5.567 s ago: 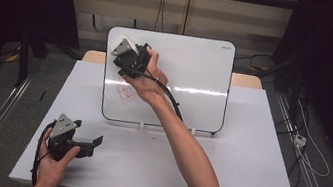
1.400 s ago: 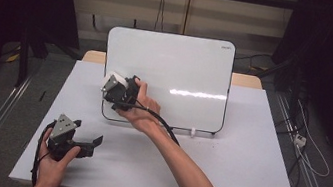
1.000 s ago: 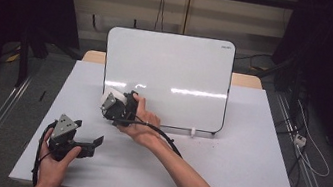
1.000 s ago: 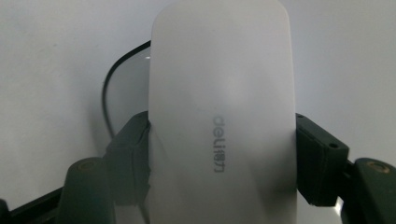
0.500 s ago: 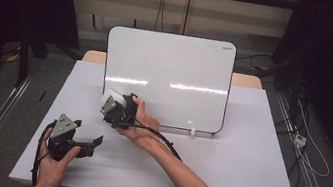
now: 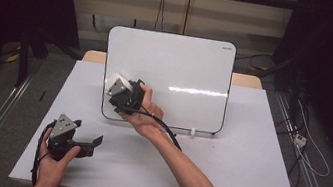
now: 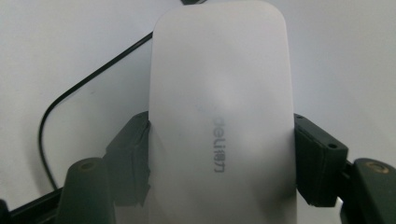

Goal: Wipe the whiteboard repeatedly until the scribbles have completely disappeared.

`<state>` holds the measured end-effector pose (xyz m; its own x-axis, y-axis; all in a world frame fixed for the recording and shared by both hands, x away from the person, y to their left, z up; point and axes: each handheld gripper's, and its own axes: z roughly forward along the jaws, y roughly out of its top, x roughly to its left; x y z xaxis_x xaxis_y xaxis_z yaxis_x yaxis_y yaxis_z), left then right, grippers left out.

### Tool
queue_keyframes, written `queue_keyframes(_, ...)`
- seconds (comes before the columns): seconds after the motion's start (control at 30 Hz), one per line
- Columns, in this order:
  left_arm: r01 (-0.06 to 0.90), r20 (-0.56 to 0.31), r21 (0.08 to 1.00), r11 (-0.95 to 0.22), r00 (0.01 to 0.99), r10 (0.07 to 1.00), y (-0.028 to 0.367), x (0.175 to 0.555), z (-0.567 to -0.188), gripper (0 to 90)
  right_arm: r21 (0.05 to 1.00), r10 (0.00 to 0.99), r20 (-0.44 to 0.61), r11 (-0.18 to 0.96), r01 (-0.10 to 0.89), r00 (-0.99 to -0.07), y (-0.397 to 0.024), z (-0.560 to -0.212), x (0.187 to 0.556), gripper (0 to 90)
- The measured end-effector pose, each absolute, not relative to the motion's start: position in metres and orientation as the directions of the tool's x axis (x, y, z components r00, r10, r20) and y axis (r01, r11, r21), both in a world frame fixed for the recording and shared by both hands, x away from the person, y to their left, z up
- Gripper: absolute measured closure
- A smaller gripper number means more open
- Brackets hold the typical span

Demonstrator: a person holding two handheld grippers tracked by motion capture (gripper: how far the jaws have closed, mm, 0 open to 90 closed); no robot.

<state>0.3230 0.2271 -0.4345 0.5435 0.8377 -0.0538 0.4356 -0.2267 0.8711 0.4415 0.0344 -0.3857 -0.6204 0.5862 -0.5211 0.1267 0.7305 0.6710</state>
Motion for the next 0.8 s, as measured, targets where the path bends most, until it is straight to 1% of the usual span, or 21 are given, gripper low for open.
queue_keyframes(0.4, 0.436, -0.054, 0.872, -0.224, 0.539, 0.84, 0.227, 0.323, -0.434, 5.6, 0.707, 0.642, -0.5, 0.69, 0.155, -0.581, 0.02, -0.357, 0.466, 30.7)
queue_keyframes(0.53, 0.438, -0.054, 0.871, -0.224, 0.539, 0.84, 0.227, 0.323, -0.435, 5.6, 0.714, 0.651, -0.491, 0.681, 0.162, -0.579, 0.02, -0.355, 0.468, 30.6)
queue_keyframes(0.73, 0.441, -0.056, 0.867, -0.231, 0.547, 0.835, 0.227, 0.323, -0.434, 5.6, 0.733, 0.652, -0.454, 0.661, 0.161, -0.607, 0.014, -0.353, 0.468, 30.7)
queue_keyframes(0.8, 0.443, -0.055, 0.866, -0.232, 0.546, 0.836, 0.227, 0.323, -0.434, 5.6, 0.748, 0.662, -0.427, 0.641, 0.171, -0.616, 0.012, -0.352, 0.468, 30.7)
